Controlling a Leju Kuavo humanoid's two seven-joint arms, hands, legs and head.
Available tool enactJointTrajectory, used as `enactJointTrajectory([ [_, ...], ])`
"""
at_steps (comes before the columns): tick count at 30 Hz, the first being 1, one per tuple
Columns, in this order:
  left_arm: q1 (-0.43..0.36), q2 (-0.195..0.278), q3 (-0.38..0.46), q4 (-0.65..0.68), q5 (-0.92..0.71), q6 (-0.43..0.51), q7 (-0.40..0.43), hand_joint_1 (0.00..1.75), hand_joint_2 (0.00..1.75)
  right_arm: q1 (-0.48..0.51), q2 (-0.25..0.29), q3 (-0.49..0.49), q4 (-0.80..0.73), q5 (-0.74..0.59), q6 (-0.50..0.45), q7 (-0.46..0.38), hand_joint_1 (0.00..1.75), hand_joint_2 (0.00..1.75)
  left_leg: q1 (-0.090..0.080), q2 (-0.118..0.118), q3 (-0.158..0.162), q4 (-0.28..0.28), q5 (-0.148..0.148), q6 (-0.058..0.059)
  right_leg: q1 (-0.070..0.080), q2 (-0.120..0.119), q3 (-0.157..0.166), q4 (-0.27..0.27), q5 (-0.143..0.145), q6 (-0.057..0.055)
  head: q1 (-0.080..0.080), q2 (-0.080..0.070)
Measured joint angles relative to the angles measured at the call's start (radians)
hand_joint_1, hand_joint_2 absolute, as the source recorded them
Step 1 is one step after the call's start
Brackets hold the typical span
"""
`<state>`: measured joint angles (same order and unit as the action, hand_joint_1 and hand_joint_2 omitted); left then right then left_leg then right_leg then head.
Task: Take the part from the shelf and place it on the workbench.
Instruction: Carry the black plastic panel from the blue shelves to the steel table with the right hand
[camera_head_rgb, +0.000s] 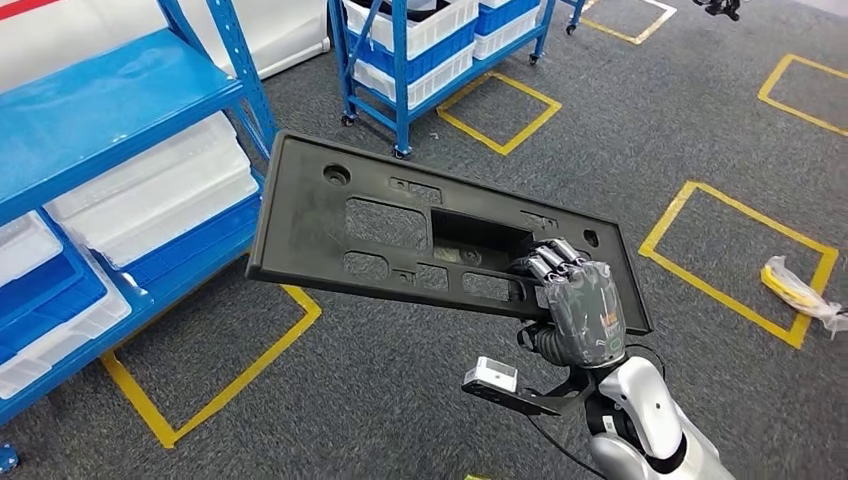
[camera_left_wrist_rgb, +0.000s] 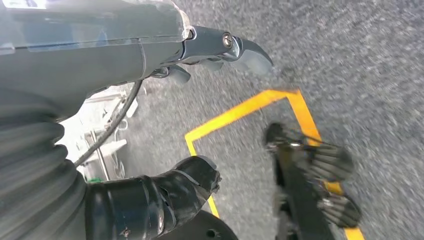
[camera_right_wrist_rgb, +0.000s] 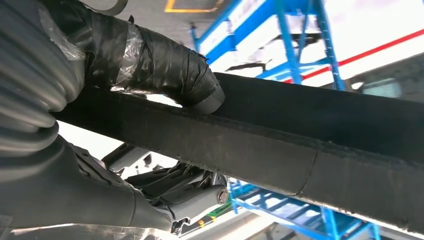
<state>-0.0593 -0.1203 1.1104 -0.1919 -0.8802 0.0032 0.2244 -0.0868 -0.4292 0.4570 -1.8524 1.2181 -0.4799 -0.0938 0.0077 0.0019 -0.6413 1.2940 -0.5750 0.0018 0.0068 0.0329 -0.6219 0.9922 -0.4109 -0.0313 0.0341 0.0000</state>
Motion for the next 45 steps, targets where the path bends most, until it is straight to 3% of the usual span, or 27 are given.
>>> enactJointTrajectory([
  [2,-0.001,0.001,0.0,0.0,0.0,-0.001,0.0,0.0,1.75,0.0,0.0,0.0,0.0,0.003,0.001,0.002,1.75,1.75,-0.002,-0.028,0.091,-0.095,0.047,0.011,0.0,0.022,-0.043,0.016,0.024,0.005,0.0,0.0],
  [4,-0.002,0.003,0.0,0.0,-0.001,-0.002,-0.001,0.0,1.75,-0.002,0.0,0.0,-0.002,0.004,0.003,0.006,1.75,1.75,-0.004,-0.068,0.199,-0.249,0.019,0.021,0.001,0.043,-0.071,0.03,0.046,0.013,0.0,0.0],
  [6,-0.003,0.004,0.0,0.0,-0.001,-0.004,-0.001,0.0,1.75,-0.005,0.0,0.0,-0.005,0.005,0.007,0.01,1.75,1.75,-0.008,-0.073,0.241,-0.325,-0.006,0.027,0.0,0.064,-0.082,0.029,0.073,0.024,0.0,0.0],
  [8,-0.005,0.001,0.0,0.001,-0.001,-0.005,-0.002,0.0,1.75,-0.006,-0.002,0.0,-0.006,0.005,0.011,0.011,1.75,1.75,-0.005,-0.048,0.224,-0.329,0.016,0.036,-0.001,0.068,-0.093,0.02,0.086,0.034,-0.001,0.0],
  [9,-0.006,0.001,0.0,0.001,-0.001,-0.005,-0.002,0.0,1.75,-0.007,-0.003,0.0,-0.006,0.005,0.013,0.012,1.75,1.75,-0.003,-0.032,0.211,-0.332,0.031,0.043,0.0,0.052,-0.103,0.033,0.062,0.037,-0.001,0.0],
  [10,-0.006,0.0,0.0,0.001,-0.001,-0.006,-0.002,0.0,1.75,-0.008,-0.005,0.0,-0.006,0.005,0.015,0.012,1.75,1.75,0.0,-0.016,0.195,-0.334,0.046,0.048,-0.003,0.027,-0.117,0.066,0.017,0.04,0.0,0.0],
  [12,-0.003,0.002,0.0,0.001,-0.001,-0.006,-0.002,0.0,1.75,-0.012,-0.006,0.0,-0.006,0.003,0.019,0.014,1.75,1.75,-0.004,0.015,0.163,-0.331,0.072,0.052,-0.014,-0.019,-0.143,0.191,-0.093,0.051,0.001,0.0],
  [13,-0.002,0.003,0.0,0.001,-0.001,-0.006,-0.002,0.0,1.75,-0.014,-0.005,0.0,-0.006,0.002,0.021,0.015,1.75,1.75,-0.005,0.031,0.146,-0.327,0.083,0.051,-0.021,-0.027,-0.149,0.257,-0.117,0.058,0.001,0.0],
  [14,-0.002,0.003,0.0,0.001,-0.001,-0.006,-0.002,0.0,1.75,-0.015,-0.005,0.0,-0.006,0.001,0.024,0.016,1.75,1.75,-0.006,0.046,0.128,-0.322,0.094,0.05,-0.028,-0.031,-0.146,0.304,-0.113,0.065,0.001,0.0],
  [16,-0.003,0.004,0.0,0.001,-0.001,-0.006,-0.003,0.0,1.75,-0.017,-0.005,0.0,-0.006,0.0,0.028,0.018,1.75,1.75,-0.006,0.072,0.087,-0.306,0.11,0.044,-0.038,-0.039,-0.092,0.299,-0.061,0.075,0.001,0.0],
  [17,-0.005,0.005,0.0,0.001,-0.001,-0.006,-0.003,0.0,1.75,-0.018,-0.005,0.0,-0.006,0.0,0.03,0.019,1.75,1.75,-0.006,0.082,0.07,-0.297,0.117,0.04,-0.042,-0.052,-0.036,0.243,-0.051,0.078,0.001,0.0],
  [18,-0.006,0.005,0.0,0.001,-0.001,-0.007,-0.004,0.0,1.75,-0.02,-0.005,0.0,-0.006,0.0,0.031,0.02,1.75,1.75,-0.007,0.09,0.056,-0.287,0.122,0.034,-0.04,-0.07,0.027,0.166,-0.064,0.08,0.001,0.0],
  [20,-0.007,0.005,0.001,0.001,-0.001,-0.008,-0.004,0.0,1.75,-0.026,-0.005,0.0,-0.006,0.0,0.032,0.021,1.75,1.75,-0.005,0.106,0.042,-0.278,0.131,0.021,-0.029,-0.093,0.11,0.044,-0.109,0.07,0.001,0.0],
  [21,-0.008,0.005,0.001,0.001,0.0,-0.009,-0.005,0.0,1.75,-0.029,-0.005,0.0,-0.006,0.0,0.032,0.021,1.75,1.75,-0.002,0.114,0.04,-0.278,0.136,0.013,-0.02,-0.092,0.12,0.016,-0.121,0.061,0.001,0.0],
  [23,-0.009,0.002,0.001,0.001,0.003,-0.012,-0.015,0.0,1.75,-0.032,-0.006,0.0,-0.007,0.001,0.033,0.022,1.75,1.75,0.006,0.115,0.036,-0.277,0.139,-0.004,-0.014,-0.075,0.108,0.002,-0.107,0.038,0.001,0.0],
  [25,-0.006,0.0,0.002,0.001,0.008,-0.015,-0.031,0.0,1.75,-0.035,-0.006,0.0,-0.007,0.002,0.033,0.025,1.75,1.75,0.011,0.065,0.018,-0.231,0.089,-0.015,-0.013,-0.058,0.095,-0.003,-0.086,0.016,0.001,0.0],
  [27,-0.001,-0.001,0.004,0.001,0.01,-0.017,-0.044,0.0,1.75,-0.037,-0.006,0.0,-0.007,0.004,0.033,0.029,1.75,1.75,0.011,0.014,-0.02,-0.116,-0.001,-0.015,-0.007,-0.04,0.077,-0.001,-0.069,0.002,0.001,0.0],
  [29,0.002,-0.001,0.007,0.001,0.01,-0.019,-0.049,0.0,1.75,-0.037,-0.005,0.0,-0.007,0.005,0.034,0.03,1.75,1.75,0.008,0.003,-0.046,-0.013,-0.046,-0.01,0.002,-0.016,0.058,0.006,-0.056,-0.004,0.001,0.0],
  [30,0.002,-0.001,0.008,0.001,0.01,-0.019,-0.049,0.0,1.75,-0.037,-0.005,0.0,-0.007,0.006,0.034,0.031,1.75,1.75,0.006,0.002,-0.036,-0.01,-0.038,-0.005,0.005,-0.002,0.049,0.011,-0.051,-0.004,0.001,0.0],
  [31,0.002,-0.001,0.009,0.001,0.01,-0.019,-0.05,0.0,1.75,-0.037,-0.005,0.0,-0.007,0.006,0.034,0.031,1.75,1.75,0.003,-0.003,-0.007,-0.046,-0.014,0.001,0.008,0.012,0.04,0.017,-0.048,-0.004,0.001,0.0],
  [34,0.002,0.003,0.01,0.001,0.01,-0.019,-0.05,0.0,1.75,-0.037,-0.005,0.0,-0.007,0.006,0.034,0.031,1.75,1.75,-0.005,-0.06,0.109,-0.234,0.052,0.026,0.009,0.046,0.022,0.034,-0.043,0.0,0.001,0.0],
  [36,0.001,0.006,0.011,0.001,0.01,-0.02,-0.051,0.0,1.75,-0.038,-0.005,0.0,-0.007,0.006,0.035,0.031,1.75,1.75,-0.007,-0.079,0.131,-0.275,0.057,0.031,0.004,0.066,0.013,0.038,-0.036,0.011,0.001,0.0],
  [38,-0.001,0.005,0.012,0.001,0.01,-0.02,-0.051,0.0,1.75,-0.038,-0.006,0.0,-0.007,0.006,0.035,0.031,1.75,1.75,-0.006,-0.054,0.133,-0.292,0.068,0.035,0.001,0.082,0.008,0.037,-0.028,0.024,0.001,0.0],
  [40,-0.001,0.004,0.014,0.001,0.01,-0.02,-0.055,0.0,1.75,-0.041,-0.008,0.0,-0.009,0.006,0.035,0.032,1.75,1.75,-0.002,-0.026,0.138,-0.313,0.082,0.045,0.004,0.05,-0.01,0.068,-0.052,0.034,0.002,0.0],
  [42,0.001,0.004,0.016,0.001,0.01,-0.019,-0.058,0.0,1.75,-0.048,-0.01,0.0,-0.01,0.006,0.038,0.032,1.75,1.75,-0.001,0.001,0.137,-0.322,0.09,0.051,-0.001,-0.002,-0.06,0.174,-0.115,0.044,0.002,0.0],
  [43,0.002,0.004,0.017,0.001,0.01,-0.019,-0.059,0.0,1.75,-0.05,-0.01,0.0,-0.01,0.006,0.04,0.032,1.75,1.75,-0.001,0.016,0.134,-0.321,0.09,0.051,-0.008,-0.015,-0.089,0.237,-0.143,0.05,0.002,0.0],
  [45,0.002,0.004,0.018,0.001,0.01,-0.019,-0.061,0.0,1.75,-0.05,-0.01,0.0,-0.009,0.006,0.045,0.034,1.75,1.75,0.0,0.043,0.129,-0.316,0.089,0.048,-0.023,-0.028,-0.11,0.295,-0.153,0.063,0.002,0.0],
])
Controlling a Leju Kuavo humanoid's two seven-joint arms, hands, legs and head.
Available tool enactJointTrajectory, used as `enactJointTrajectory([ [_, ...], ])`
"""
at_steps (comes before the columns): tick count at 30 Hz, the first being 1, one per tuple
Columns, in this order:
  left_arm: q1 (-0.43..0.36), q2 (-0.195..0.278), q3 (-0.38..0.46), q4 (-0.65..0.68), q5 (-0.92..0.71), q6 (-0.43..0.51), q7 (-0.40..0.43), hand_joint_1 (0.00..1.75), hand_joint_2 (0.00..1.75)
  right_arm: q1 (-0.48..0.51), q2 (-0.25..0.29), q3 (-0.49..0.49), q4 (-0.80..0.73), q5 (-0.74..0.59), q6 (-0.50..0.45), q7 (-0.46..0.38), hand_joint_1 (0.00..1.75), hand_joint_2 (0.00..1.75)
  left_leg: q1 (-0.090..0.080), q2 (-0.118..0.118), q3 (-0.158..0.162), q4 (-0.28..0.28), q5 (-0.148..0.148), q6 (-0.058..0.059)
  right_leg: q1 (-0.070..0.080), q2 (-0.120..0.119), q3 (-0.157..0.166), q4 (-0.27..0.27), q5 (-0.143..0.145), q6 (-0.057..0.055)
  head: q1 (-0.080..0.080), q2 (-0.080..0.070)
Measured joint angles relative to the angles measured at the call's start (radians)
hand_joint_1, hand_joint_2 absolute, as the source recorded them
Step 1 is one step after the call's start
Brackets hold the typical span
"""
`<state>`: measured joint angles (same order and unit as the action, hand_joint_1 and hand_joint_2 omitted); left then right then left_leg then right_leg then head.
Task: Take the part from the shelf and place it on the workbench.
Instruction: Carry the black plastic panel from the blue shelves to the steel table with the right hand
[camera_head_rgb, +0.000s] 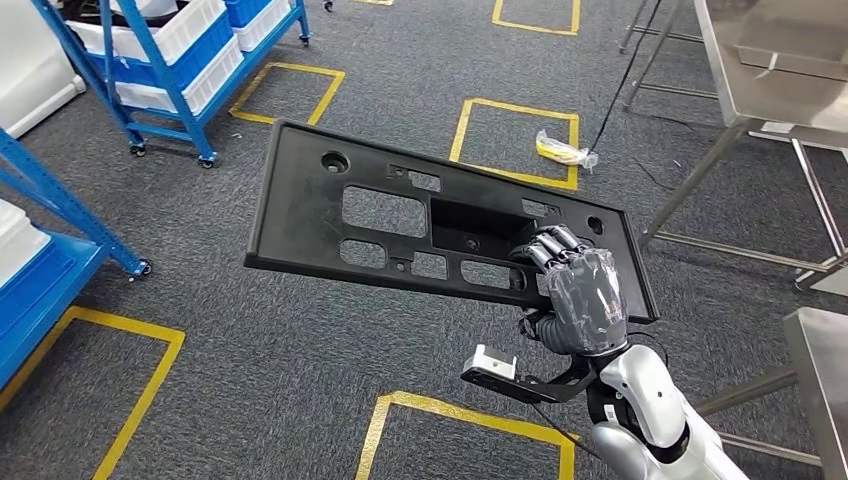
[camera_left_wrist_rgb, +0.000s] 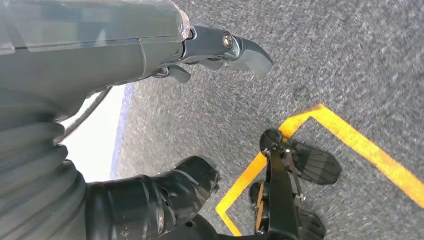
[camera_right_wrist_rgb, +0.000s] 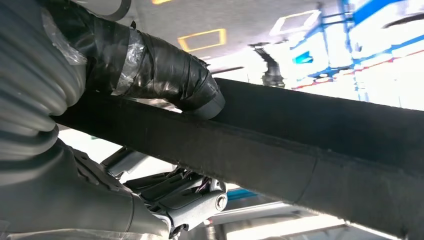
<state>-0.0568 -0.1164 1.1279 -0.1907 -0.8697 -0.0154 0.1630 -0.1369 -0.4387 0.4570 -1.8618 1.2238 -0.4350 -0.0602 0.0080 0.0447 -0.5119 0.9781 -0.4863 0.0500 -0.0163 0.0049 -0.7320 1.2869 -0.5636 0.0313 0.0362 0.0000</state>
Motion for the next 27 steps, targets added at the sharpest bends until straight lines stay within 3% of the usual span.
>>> enactJointTrajectory([
  [1,0.0,0.0,0.0,0.0,0.0,0.0,-0.002,0.0,1.75,0.0,0.0,0.0,0.0,0.0,0.002,0.001,1.75,1.75,0.001,0.012,-0.001,0.004,-0.002,-0.003,-0.007,-0.006,0.018,-0.028,0.022,0.006,0.0,0.0],
  [2,-0.001,0.0,0.0,0.0,0.001,0.001,-0.003,0.0,1.75,-0.001,0.0,0.0,0.0,0.0,0.003,0.002,1.75,1.75,0.003,0.023,-0.001,0.008,-0.006,-0.009,-0.013,-0.018,0.055,-0.091,0.055,0.011,0.0,0.0],
  [4,-0.002,0.001,0.001,0.0,0.003,0.003,-0.004,0.0,1.75,-0.004,0.0,0.0,0.0,0.001,0.003,0.003,1.75,1.75,0.003,0.041,-0.002,0.018,-0.015,-0.023,-0.012,-0.053,0.123,-0.214,0.095,0.012,0.0,0.0],
  [6,-0.003,0.002,0.001,0.0,0.004,0.004,-0.004,0.0,1.75,-0.006,0.0,0.0,-0.001,0.002,0.004,0.005,1.75,1.75,0.0,0.056,-0.002,0.024,-0.02,-0.037,-0.002,-0.065,0.138,-0.253,0.098,0.0,0.0,0.0],
  [8,-0.006,0.002,0.002,0.0,0.004,0.004,-0.003,0.0,1.75,-0.007,0.0,0.0,-0.002,0.003,0.004,0.006,1.75,1.75,0.003,0.067,0.0,0.025,-0.023,-0.051,0.002,-0.045,0.133,-0.254,0.103,-0.017,0.0,0.0],
  [9,-0.006,0.001,0.002,0.0,0.004,0.004,-0.003,0.0,1.75,-0.008,0.0,0.0,-0.003,0.003,0.004,0.006,1.75,1.75,0.007,0.055,-0.002,0.033,-0.032,-0.056,0.002,-0.035,0.133,-0.258,0.106,-0.026,0.0,0.0],
  [11,-0.005,0.001,0.002,0.0,0.003,0.002,-0.002,0.0,1.75,-0.012,0.0,0.0,-0.005,0.003,0.004,0.006,1.75,1.75,0.013,0.006,-0.031,0.1,-0.08,-0.06,0.001,-0.016,0.133,-0.265,0.113,-0.043,0.0,0.0],
  [12,-0.004,0.001,0.002,0.0,0.003,0.002,-0.002,0.0,1.75,-0.015,0.0,0.0,-0.005,0.004,0.004,0.006,1.75,1.75,0.013,-0.019,-0.06,0.163,-0.114,-0.059,0.004,-0.006,0.131,-0.265,0.114,-0.049,0.0,0.0],
  [14,-0.002,0.001,0.002,0.0,0.002,0.001,-0.001,0.0,1.75,-0.017,0.0,0.0,-0.005,0.005,0.006,0.007,1.75,1.75,0.011,-0.038,-0.125,0.292,-0.162,-0.056,0.012,0.017,0.126,-0.263,0.117,-0.055,0.0,0.0],
  [15,-0.001,0.001,0.002,0.0,0.001,0.0,0.001,0.0,1.75,-0.017,0.0,0.0,-0.005,0.005,0.007,0.007,1.75,1.75,0.01,-0.04,-0.142,0.321,-0.16,-0.053,0.016,0.03,0.125,-0.261,0.117,-0.056,0.0,0.0],
  [16,0.0,0.001,0.002,0.0,-0.001,0.0,0.002,0.0,1.75,-0.017,0.0,0.0,-0.005,0.006,0.009,0.008,1.75,1.75,0.009,-0.042,-0.14,0.308,-0.137,-0.048,0.019,0.044,0.124,-0.259,0.118,-0.057,0.0,0.0],
  [17,0.001,0.001,0.002,0.0,-0.002,-0.001,0.003,0.0,1.75,-0.018,0.0,0.0,-0.005,0.007,0.009,0.009,1.75,1.75,0.008,-0.05,-0.12,0.257,-0.099,-0.042,0.021,0.058,0.123,-0.256,0.118,-0.057,0.0,0.0],
  [19,0.001,0.002,0.002,0.0,-0.004,-0.002,0.004,0.0,1.75,-0.021,0.0,-0.002,-0.005,0.01,0.011,0.012,1.75,1.75,0.007,-0.091,-0.064,0.126,-0.035,-0.03,0.023,0.083,0.12,-0.248,0.118,-0.055,0.0,0.0],
  [21,0.0,0.002,0.002,0.0,-0.004,-0.004,0.004,0.0,1.75,-0.026,-0.001,-0.004,-0.005,0.013,0.013,0.015,1.75,1.75,0.004,-0.12,-0.037,0.063,-0.02,-0.024,0.02,0.106,0.11,-0.244,0.123,-0.046,0.0,0.0],
  [23,-0.002,0.002,0.003,0.0,-0.004,-0.005,0.004,0.0,1.75,-0.028,-0.007,-0.009,-0.006,0.015,0.017,0.02,1.75,1.75,0.002,-0.105,-0.033,0.052,-0.015,-0.02,0.015,0.129,0.102,-0.247,0.132,-0.031,-0.001,0.0],
  [24,-0.003,0.002,0.004,0.0,-0.004,-0.006,0.004,0.0,1.75,-0.027,-0.013,-0.013,-0.007,0.016,0.019,0.023,1.75,1.75,0.002,-0.092,-0.03,0.043,-0.009,-0.015,0.015,0.124,0.099,-0.246,0.131,-0.025,0.0,0.0],
  [25,-0.003,0.002,0.005,0.0,-0.003,-0.006,0.004,0.0,1.75,-0.028,-0.019,-0.018,-0.008,0.016,0.021,0.026,1.75,1.75,0.004,-0.078,-0.028,0.034,-0.003,-0.009,0.016,0.104,0.092,-0.234,0.121,-0.021,0.0,0.0],
  [27,-0.001,0.002,0.007,0.0,-0.002,-0.008,0.004,0.0,1.75,-0.03,-0.03,-0.03,-0.011,0.017,0.022,0.029,1.75,1.75,0.005,-0.051,-0.027,0.022,0.006,-0.001,0.017,0.039,0.054,-0.15,0.066,-0.013,0.001,0.0],
])
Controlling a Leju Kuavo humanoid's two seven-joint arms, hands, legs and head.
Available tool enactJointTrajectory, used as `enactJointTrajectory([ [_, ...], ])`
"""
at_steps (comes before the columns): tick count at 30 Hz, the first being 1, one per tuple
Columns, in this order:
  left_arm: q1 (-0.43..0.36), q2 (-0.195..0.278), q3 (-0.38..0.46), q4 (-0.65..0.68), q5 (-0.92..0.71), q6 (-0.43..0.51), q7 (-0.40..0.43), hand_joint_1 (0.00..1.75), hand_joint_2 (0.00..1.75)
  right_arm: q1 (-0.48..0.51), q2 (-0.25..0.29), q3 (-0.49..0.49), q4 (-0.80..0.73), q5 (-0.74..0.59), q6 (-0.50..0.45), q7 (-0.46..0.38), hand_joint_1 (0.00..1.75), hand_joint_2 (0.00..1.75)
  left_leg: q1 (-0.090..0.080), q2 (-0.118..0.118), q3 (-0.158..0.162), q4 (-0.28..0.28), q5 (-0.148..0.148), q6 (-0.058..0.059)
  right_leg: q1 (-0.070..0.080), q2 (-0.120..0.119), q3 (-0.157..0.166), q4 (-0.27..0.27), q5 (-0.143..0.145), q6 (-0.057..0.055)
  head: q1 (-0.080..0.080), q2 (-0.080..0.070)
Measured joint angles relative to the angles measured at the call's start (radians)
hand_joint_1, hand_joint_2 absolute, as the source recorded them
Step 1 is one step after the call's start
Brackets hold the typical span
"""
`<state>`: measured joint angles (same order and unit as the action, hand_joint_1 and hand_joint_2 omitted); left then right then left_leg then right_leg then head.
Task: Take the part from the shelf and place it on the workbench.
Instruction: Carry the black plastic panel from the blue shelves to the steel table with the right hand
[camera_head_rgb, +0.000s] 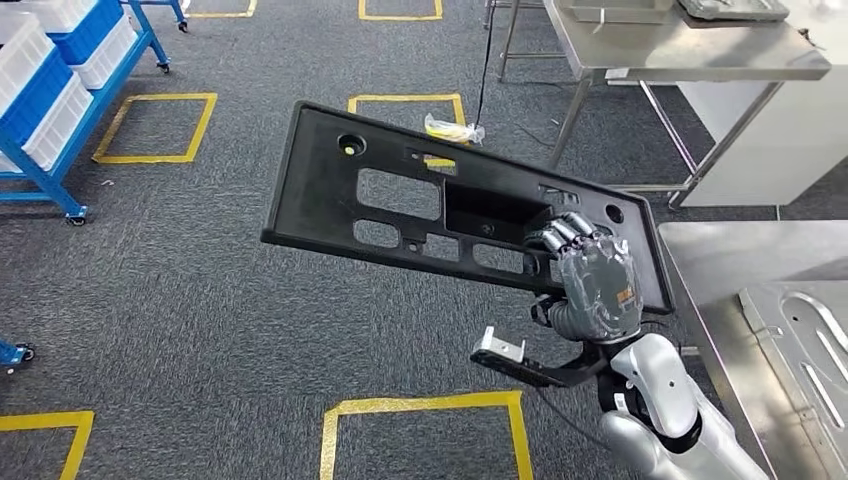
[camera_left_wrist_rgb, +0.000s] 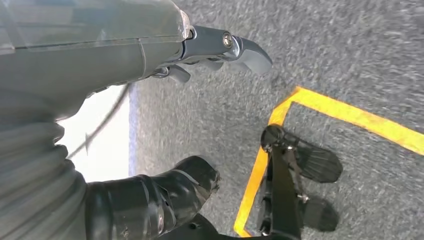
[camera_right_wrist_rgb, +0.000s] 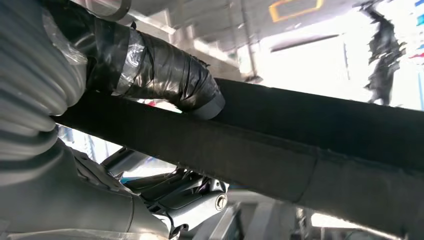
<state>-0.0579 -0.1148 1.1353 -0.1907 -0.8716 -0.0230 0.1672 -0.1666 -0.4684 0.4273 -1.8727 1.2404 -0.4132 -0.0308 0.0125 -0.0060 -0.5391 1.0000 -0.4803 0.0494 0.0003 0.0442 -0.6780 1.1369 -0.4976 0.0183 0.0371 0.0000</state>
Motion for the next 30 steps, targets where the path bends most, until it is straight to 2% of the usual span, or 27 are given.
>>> enactJointTrajectory([
  [1,0.002,0.0,0.001,0.0,0.001,0.0,0.0,0.0,1.75,0.0,-0.004,-0.006,-0.001,0.001,0.0,0.002,1.75,1.75,-0.001,0.013,-0.002,-0.001,0.001,0.002,-0.003,-0.022,-0.029,0.064,-0.034,0.005,0.0,0.0],
  [2,0.003,0.0,0.002,0.0,0.001,-0.001,0.0,0.0,1.75,0.001,-0.008,-0.011,-0.001,0.004,0.0,0.004,1.75,1.75,-0.002,0.027,-0.004,-0.001,0.001,0.002,-0.007,-0.032,-0.054,0.123,-0.06,0.01,0.0,0.0],
  [3,0.004,0.0,0.004,0.0,0.001,-0.001,0.0,0.0,1.75,0.004,-0.012,-0.017,0.0,0.009,0.001,0.007,1.75,1.75,-0.002,0.04,-0.005,0.0,0.001,0.001,-0.012,-0.037,-0.065,0.153,-0.068,0.014,0.0,0.0],
  [4,0.005,0.0,0.006,0.0,0.001,-0.001,0.0,0.0,1.75,0.007,-0.018,-0.025,0.0,0.013,0.002,0.012,1.75,1.75,-0.002,0.054,-0.006,0.001,0.0,0.0,-0.015,-0.041,-0.059,0.151,-0.059,0.017,0.0,0.0],
  [5,0.004,0.0,0.008,0.0,0.002,-0.002,0.0,0.0,1.75,0.008,-0.025,-0.036,-0.001,0.017,0.004,0.015,1.75,1.75,-0.002,0.065,-0.006,0.002,-0.001,-0.002,-0.019,-0.047,-0.032,0.109,-0.034,0.02,0.0,0.0],
  [6,0.004,0.0,0.01,0.0,0.002,-0.003,-0.001,0.0,1.75,0.009,-0.033,-0.051,-0.001,0.018,0.008,0.018,1.75,1.75,-0.002,0.077,-0.005,0.004,-0.003,-0.005,-0.02,-0.062,0.01,0.036,-0.004,0.021,0.0,0.0],
  [8,0.003,-0.001,0.014,0.0,0.002,-0.005,-0.001,0.0,1.75,0.009,-0.048,-0.086,-0.003,0.016,0.016,0.02,1.75,1.75,-0.005,0.096,-0.003,0.008,-0.008,-0.014,-0.015,-0.096,0.076,-0.082,0.033,0.015,0.0,0.0],
  [9,0.003,-0.001,0.015,0.0,0.002,-0.007,-0.002,0.0,1.75,0.01,-0.055,-0.105,-0.003,0.013,0.021,0.02,1.75,1.75,-0.007,0.105,-0.002,0.009,-0.01,-0.02,-0.01,-0.105,0.088,-0.11,0.038,0.009,0.0,0.0],
  [11,0.001,-0.001,0.017,0.0,0.001,-0.01,-0.006,0.0,1.75,0.015,-0.07,-0.139,-0.004,0.005,0.033,0.019,1.75,1.75,-0.007,0.123,0.002,0.008,-0.013,-0.032,-0.004,-0.09,0.085,-0.114,0.039,-0.003,0.0,0.0],
  [12,0.0,-0.002,0.018,0.0,0.001,-0.011,-0.008,0.0,1.75,0.02,-0.078,-0.157,-0.003,0.0,0.04,0.019,1.75,1.75,-0.005,0.122,0.003,0.01,-0.017,-0.038,-0.006,-0.079,0.086,-0.118,0.042,-0.009,-0.001,0.0],
  [13,-0.001,-0.002,0.018,0.0,0.002,-0.012,-0.011,0.0,1.75,0.025,-0.087,-0.175,-0.003,-0.004,0.045,0.017,1.75,1.75,-0.004,0.107,-0.001,0.023,-0.03,-0.042,-0.008,-0.069,0.088,-0.123,0.045,-0.017,-0.001,0.0],
  [14,0.0,-0.002,0.019,0.0,0.003,-0.013,-0.013,0.0,1.75,0.029,-0.094,-0.192,-0.002,-0.007,0.048,0.016,1.75,1.75,-0.002,0.082,-0.015,0.055,-0.052,-0.043,-0.01,-0.06,0.09,-0.127,0.048,-0.024,-0.001,0.0],
  [16,0.002,-0.002,0.022,0.0,0.004,-0.014,-0.016,0.0,1.75,0.033,-0.102,-0.224,0.0,-0.011,0.052,0.013,1.75,1.75,0.0,0.029,-0.072,0.176,-0.115,-0.043,-0.01,-0.04,0.091,-0.131,0.051,-0.033,-0.001,0.0],
  [17,0.003,-0.002,0.024,0.0,0.005,-0.015,-0.017,0.0,1.75,0.036,-0.103,-0.237,0.001,-0.013,0.054,0.013,1.75,1.75,-0.001,0.017,-0.106,0.243,-0.141,-0.042,-0.008,-0.029,0.091,-0.13,0.051,-0.035,-0.001,0.0],
  [18,0.004,-0.002,0.025,0.0,0.005,-0.015,-0.018,0.0,1.75,0.04,-0.105,-0.248,0.003,-0.014,0.057,0.013,1.75,1.75,-0.001,0.013,-0.132,0.289,-0.15,-0.041,-0.006,-0.015,0.091,-0.129,0.05,-0.036,-0.001,0.0],
  [19,0.006,-0.002,0.027,0.0,0.006,-0.015,-0.019,0.0,1.75,0.044,-0.107,-0.259,0.006,-0.015,0.063,0.013,1.75,1.75,-0.002,0.01,-0.143,0.301,-0.139,-0.038,-0.003,-0.001,0.091,-0.127,0.05,-0.036,-0.001,0.0],
  [20,0.006,-0.002,0.029,0.0,0.006,-0.015,-0.02,0.0,1.75,0.048,-0.11,-0.271,0.009,-0.018,0.07,0.013,1.75,1.75,-0.002,0.006,-0.134,0.272,-0.108,-0.035,-0.002,0.013,0.091,-0.124,0.049,-0.036,-0.001,0.0],
  [21,0.007,-0.002,0.031,0.0,0.005,-0.015,-0.022,0.0,1.75,0.05,-0.115,-0.285,0.013,-0.022,0.079,0.013,1.75,1.75,-0.002,-0.005,-0.11,0.211,-0.065,-0.03,-0.002,0.027,0.091,-0.119,0.047,-0.036,-0.001,0.0],
  [23,0.007,0.0,0.036,0.0,0.004,-0.016,-0.024,0.0,1.75,0.05,-0.123,-0.314,0.025,-0.034,0.1,0.014,1.75,1.75,-0.001,-0.053,-0.058,0.085,-0.009,-0.021,-0.002,0.052,0.085,-0.109,0.043,-0.031,0.0,0.0],
  [25,0.006,0.001,0.04,0.0,0.002,-0.017,-0.025,0.0,1.75,0.05,-0.132,-0.341,0.042,-0.044,0.118,0.016,1.75,1.75,-0.002,-0.077,-0.038,0.037,0.0,-0.018,-0.007,0.075,0.075,-0.105,0.044,-0.019,0.0,0.0],
  [27,0.004,0.0,0.042,0.0,0.001,-0.018,-0.025,0.0,1.75,0.053,-0.145,-0.363,0.056,-0.05,0.125,0.015,1.75,1.75,-0.004,-0.054,-0.033,0.025,0.006,-0.012,-0.013,0.095,0.069,-0.107,0.049,-0.004,-0.001,0.0],
  [28,0.004,0.0,0.042,0.0,0.001,-0.018,-0.025,0.0,1.75,0.055,-0.151,-0.373,0.061,-0.051,0.126,0.015,1.75,1.75,-0.004,-0.041,-0.029,0.016,0.011,-0.006,-0.014,0.083,0.065,-0.102,0.045,0.002,0.0,0.0],
  [30,0.004,-0.001,0.043,0.0,0.0,-0.018,-0.026,0.0,1.75,0.053,-0.16,-0.391,0.068,-0.052,0.126,0.013,1.75,1.75,-0.002,-0.014,-0.021,-0.002,0.019,0.005,-0.013,0.022,0.036,-0.041,0.006,0.013,0.002,0.0],
])
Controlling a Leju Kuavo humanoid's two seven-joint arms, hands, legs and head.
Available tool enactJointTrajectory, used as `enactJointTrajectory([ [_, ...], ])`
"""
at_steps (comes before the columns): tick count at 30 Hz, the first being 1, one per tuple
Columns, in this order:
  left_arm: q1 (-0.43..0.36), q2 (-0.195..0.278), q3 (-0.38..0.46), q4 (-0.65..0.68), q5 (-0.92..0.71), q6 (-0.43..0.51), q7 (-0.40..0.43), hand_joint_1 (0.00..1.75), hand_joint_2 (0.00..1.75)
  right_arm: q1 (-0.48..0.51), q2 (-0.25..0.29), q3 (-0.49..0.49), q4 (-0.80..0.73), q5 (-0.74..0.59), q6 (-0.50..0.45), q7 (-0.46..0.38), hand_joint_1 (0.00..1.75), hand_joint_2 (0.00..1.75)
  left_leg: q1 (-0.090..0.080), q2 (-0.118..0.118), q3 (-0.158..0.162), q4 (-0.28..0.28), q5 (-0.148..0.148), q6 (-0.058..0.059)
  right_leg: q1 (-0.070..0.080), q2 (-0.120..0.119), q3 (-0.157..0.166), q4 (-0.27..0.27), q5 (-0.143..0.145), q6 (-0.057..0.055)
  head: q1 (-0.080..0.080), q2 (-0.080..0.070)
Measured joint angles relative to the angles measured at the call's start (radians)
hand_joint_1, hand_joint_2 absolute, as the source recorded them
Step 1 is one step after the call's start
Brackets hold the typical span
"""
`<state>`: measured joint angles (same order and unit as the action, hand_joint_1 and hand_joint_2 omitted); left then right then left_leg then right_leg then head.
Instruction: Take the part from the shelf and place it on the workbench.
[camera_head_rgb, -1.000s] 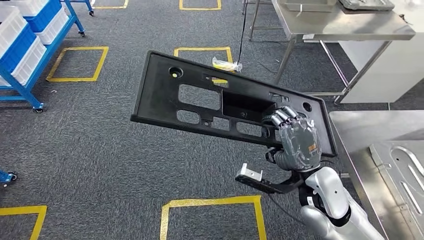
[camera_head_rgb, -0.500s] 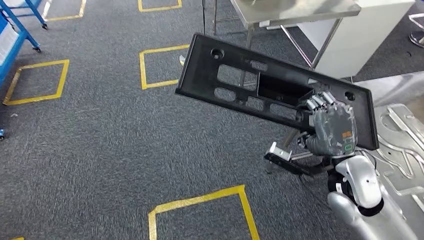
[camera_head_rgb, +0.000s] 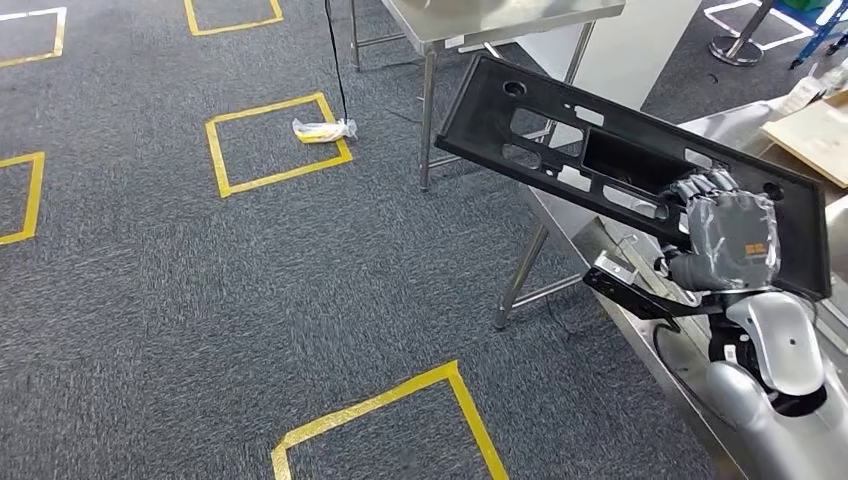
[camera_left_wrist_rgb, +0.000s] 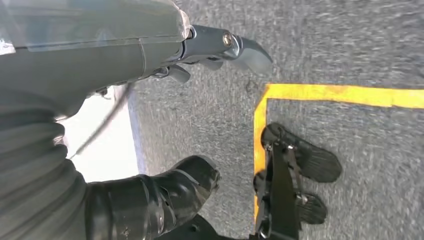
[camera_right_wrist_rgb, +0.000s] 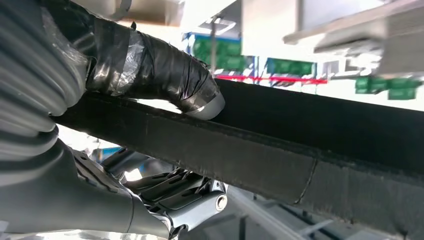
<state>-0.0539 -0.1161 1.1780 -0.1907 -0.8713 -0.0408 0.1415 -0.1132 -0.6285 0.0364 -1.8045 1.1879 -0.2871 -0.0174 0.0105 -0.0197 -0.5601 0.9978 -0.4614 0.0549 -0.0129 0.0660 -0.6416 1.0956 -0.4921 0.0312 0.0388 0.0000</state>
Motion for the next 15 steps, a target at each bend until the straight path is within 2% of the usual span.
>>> enactJointTrajectory([
  [1,0.001,0.0,0.0,0.0,0.0,0.0,0.0,0.0,1.75,-0.001,-0.001,-0.006,0.003,0.0,0.0,0.0,1.75,1.75,-0.002,0.013,0.002,-0.003,0.001,0.002,0.0,-0.034,-0.028,0.059,-0.031,0.006,0.001,0.0],
  [2,0.002,0.0,0.0,0.0,0.0,0.0,0.0,0.0,1.75,-0.001,-0.002,-0.009,0.007,0.0,0.0,-0.001,1.75,1.75,-0.003,0.026,0.002,-0.003,0.0,0.003,-0.003,-0.051,-0.06,0.124,-0.061,0.012,0.001,0.0],
  [3,0.002,0.0,0.001,0.0,0.0,0.0,0.0,0.0,1.75,0.0,-0.002,-0.011,0.011,0.0,0.0,-0.001,1.75,1.75,-0.003,0.039,0.002,-0.003,-0.002,0.003,-0.007,-0.058,-0.086,0.174,-0.077,0.017,0.001,0.0],
  [4,0.002,0.0,0.001,0.0,0.0,0.0,0.0,0.0,1.75,0.002,-0.002,-0.012,0.016,0.0,0.001,-0.001,1.75,1.75,-0.003,0.052,0.002,-0.002,-0.004,0.001,-0.011,-0.062,-0.096,0.193,-0.075,0.022,0.001,0.0],
  [5,0.002,0.0,0.001,0.0,0.0,0.0,0.0,0.0,1.75,0.004,-0.002,-0.014,0.019,0.0,0.003,0.0,1.75,1.75,-0.003,0.065,0.003,-0.001,-0.006,0.0,-0.014,-0.065,-0.085,0.172,-0.054,0.025,0.001,0.0],
  [6,0.001,0.0,0.001,0.0,-0.001,-0.001,0.0,0.0,1.75,0.004,-0.003,-0.017,0.023,-0.002,0.011,0.003,1.75,1.75,-0.003,0.077,0.005,0.0,-0.009,-0.003,-0.016,-0.075,-0.054,0.113,-0.02,0.027,0.001,0.0],
  [7,0.001,0.0,0.001,0.0,-0.001,-0.001,-0.001,0.0,1.75,0.003,-0.004,-0.021,0.026,-0.007,0.024,0.007,1.75,1.75,-0.003,0.088,0.008,0.002,-0.012,-0.007,-0.016,-0.098,-0.015,0.038,0.01,0.027,0.001,0.0],
  [8,0.001,0.0,0.001,0.0,-0.002,-0.002,-0.001,0.0,1.75,0.001,-0.006,-0.028,0.034,-0.016,0.042,0.011,1.75,1.75,-0.005,0.098,0.011,0.004,-0.016,-0.012,-0.012,-0.119,0.018,-0.025,0.033,0.022,0.0,0.0],
  [9,0.0,0.0,0.001,0.0,-0.004,-0.004,-0.001,0.0,1.75,-0.002,-0.009,-0.035,0.046,-0.03,0.062,0.014,1.75,1.75,-0.007,0.106,0.013,0.005,-0.02,-0.018,-0.008,-0.135,0.039,-0.065,0.045,0.015,0.0,0.0],
  [10,0.0,0.0,0.002,0.0,-0.005,-0.006,-0.002,0.0,1.75,-0.006,-0.012,-0.044,0.063,-0.045,0.077,0.014,1.75,1.75,-0.009,0.114,0.016,0.006,-0.023,-0.023,-0.003,-0.143,0.045,-0.08,0.045,0.007,0.0,0.0],
  [12,-0.002,0.0,0.004,0.0,-0.007,-0.01,-0.004,0.0,1.75,-0.014,-0.02,-0.063,0.107,-0.071,0.094,0.009,1.75,1.75,-0.009,0.131,0.02,0.007,-0.028,-0.034,0.0,-0.121,0.043,-0.079,0.047,-0.007,0.0,0.0],
  [13,-0.003,0.0,0.005,0.0,-0.008,-0.011,-0.005,0.0,1.75,-0.017,-0.023,-0.074,0.128,-0.078,0.095,0.005,1.75,1.75,-0.007,0.125,0.021,0.012,-0.035,-0.04,-0.002,-0.111,0.044,-0.083,0.049,-0.013,0.0,0.0],
  [15,-0.003,0.0,0.007,0.0,-0.008,-0.013,-0.008,0.0,1.75,-0.026,-0.026,-0.09,0.173,-0.085,0.091,-0.001,1.75,1.75,-0.002,0.081,-0.003,0.071,-0.076,-0.045,-0.005,-0.089,0.049,-0.091,0.053,-0.028,0.0,0.0],
])
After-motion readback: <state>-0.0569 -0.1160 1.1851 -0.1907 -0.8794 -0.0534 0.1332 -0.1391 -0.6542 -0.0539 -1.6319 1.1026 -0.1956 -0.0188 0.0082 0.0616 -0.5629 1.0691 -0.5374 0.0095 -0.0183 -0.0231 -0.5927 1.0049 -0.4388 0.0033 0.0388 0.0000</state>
